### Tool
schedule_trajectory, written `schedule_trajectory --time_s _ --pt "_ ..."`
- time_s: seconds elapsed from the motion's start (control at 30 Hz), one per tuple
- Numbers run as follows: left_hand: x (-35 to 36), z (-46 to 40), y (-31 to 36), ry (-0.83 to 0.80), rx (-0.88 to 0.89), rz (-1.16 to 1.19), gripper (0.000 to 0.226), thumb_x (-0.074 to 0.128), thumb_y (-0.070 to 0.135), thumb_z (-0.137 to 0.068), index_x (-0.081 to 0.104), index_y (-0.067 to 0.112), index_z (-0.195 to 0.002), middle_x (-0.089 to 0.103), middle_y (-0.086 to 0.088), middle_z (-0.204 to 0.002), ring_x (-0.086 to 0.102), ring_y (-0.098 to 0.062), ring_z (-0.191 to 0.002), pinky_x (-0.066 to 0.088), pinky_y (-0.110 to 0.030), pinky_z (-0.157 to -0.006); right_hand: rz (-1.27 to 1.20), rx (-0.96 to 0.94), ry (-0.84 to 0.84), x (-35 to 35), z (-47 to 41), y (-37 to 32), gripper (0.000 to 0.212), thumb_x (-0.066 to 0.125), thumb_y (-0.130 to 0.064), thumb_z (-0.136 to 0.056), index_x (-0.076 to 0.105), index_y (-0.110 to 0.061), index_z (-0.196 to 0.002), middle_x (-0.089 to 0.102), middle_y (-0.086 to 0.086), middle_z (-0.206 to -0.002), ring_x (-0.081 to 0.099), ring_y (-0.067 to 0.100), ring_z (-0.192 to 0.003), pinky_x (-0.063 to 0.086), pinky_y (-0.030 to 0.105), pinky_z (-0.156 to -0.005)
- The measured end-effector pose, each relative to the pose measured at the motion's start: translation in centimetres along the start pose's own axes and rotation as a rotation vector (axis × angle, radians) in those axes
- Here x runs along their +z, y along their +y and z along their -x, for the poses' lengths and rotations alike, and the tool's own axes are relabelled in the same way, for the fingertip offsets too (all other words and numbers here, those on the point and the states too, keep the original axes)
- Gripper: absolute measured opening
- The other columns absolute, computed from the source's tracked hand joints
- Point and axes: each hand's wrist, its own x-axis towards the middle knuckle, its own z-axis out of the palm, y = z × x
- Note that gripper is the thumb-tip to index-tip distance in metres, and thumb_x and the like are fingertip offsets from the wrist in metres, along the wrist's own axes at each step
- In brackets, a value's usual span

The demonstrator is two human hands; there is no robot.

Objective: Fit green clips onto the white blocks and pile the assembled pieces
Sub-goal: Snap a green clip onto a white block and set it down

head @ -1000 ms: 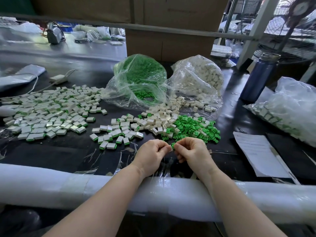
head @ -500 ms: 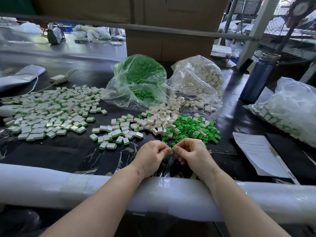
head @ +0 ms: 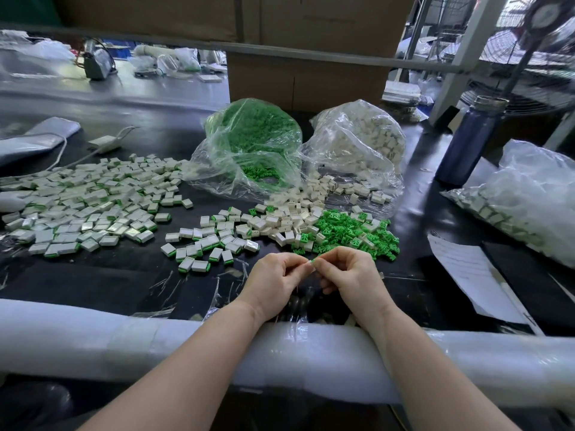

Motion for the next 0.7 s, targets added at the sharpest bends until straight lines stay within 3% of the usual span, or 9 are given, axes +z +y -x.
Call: schedule_trajectory --time_s 0.13,0.33,0.4,0.5,0.6,0.7 --pt "0.01 0.07 0.22 0.012 -0.022 0.114 0.011 0.063 0.016 -0.086 0.069 0.023 -0.092 0.068 -0.019 -0.085 0.062 -0.040 -0.084 0.051 -0.051 -0.082 -0.026 -0.015 0.009 -0.05 0.05 -0.10 0.010 0.066 -0.002 -0.082 0.065 -0.006 -0.074 0.064 -0.002 -0.053 0.055 0.005 -0.046 0.048 0.016 -0.047" --pt "-0.14 0.20 0.59 0.000 -0.037 0.167 0.014 0.061 0.010 -0.085 0.067 0.022 -0.082 0.067 -0.022 -0.086 0.062 -0.041 -0.083 0.050 -0.051 -0.084 -0.024 -0.055 -0.018 -0.09 0.19 -0.15 0.010 0.068 -0.003 -0.081 0.064 -0.007 -0.072 0.063 -0.002 -0.056 0.056 0.006 -0.050 0.047 0.017 -0.048" --pt "-0.23 0.28 0.74 -0.012 -0.013 0.186 0.018 0.059 0.008 -0.086 0.066 0.024 -0.082 0.066 -0.021 -0.083 0.059 -0.031 -0.074 0.050 -0.047 -0.081 -0.061 -0.043 -0.004 -0.14 0.12 -0.09 0.008 0.065 -0.008 -0.084 0.063 -0.009 -0.076 0.065 -0.001 -0.063 0.060 0.012 -0.058 0.048 0.019 -0.049" --pt "-0.22 0.28 0.79 -0.022 0.024 0.195 0.019 0.060 0.008 -0.087 0.064 0.026 -0.084 0.064 -0.016 -0.089 0.056 -0.022 -0.076 0.051 -0.038 -0.076 -0.055 0.003 -0.064 -0.03 0.01 -0.02 0.011 0.056 -0.020 -0.091 0.063 -0.012 -0.087 0.068 -0.001 -0.073 0.066 0.014 -0.068 0.049 0.019 -0.052" --pt "-0.22 0.11 0.53 -0.011 0.039 0.153 0.016 0.063 0.011 -0.086 0.064 0.027 -0.087 0.052 0.001 -0.095 0.056 -0.019 -0.081 0.049 -0.018 -0.076 0.018 0.008 -0.174 0.12 0.03 -0.15 0.022 0.048 -0.028 -0.093 0.066 -0.017 -0.086 0.068 -0.007 -0.068 0.066 0.005 -0.066 0.049 0.017 -0.054" --pt "-0.26 0.13 0.44 -0.029 0.045 0.144 0.014 0.064 0.015 -0.085 0.065 0.028 -0.087 0.046 0.003 -0.095 0.051 -0.012 -0.076 0.044 -0.011 -0.071 0.043 0.003 -0.197 0.04 0.08 -0.29 0.024 0.050 -0.025 -0.093 0.068 -0.019 -0.079 0.067 -0.008 -0.064 0.064 0.005 -0.063 0.048 0.016 -0.054"
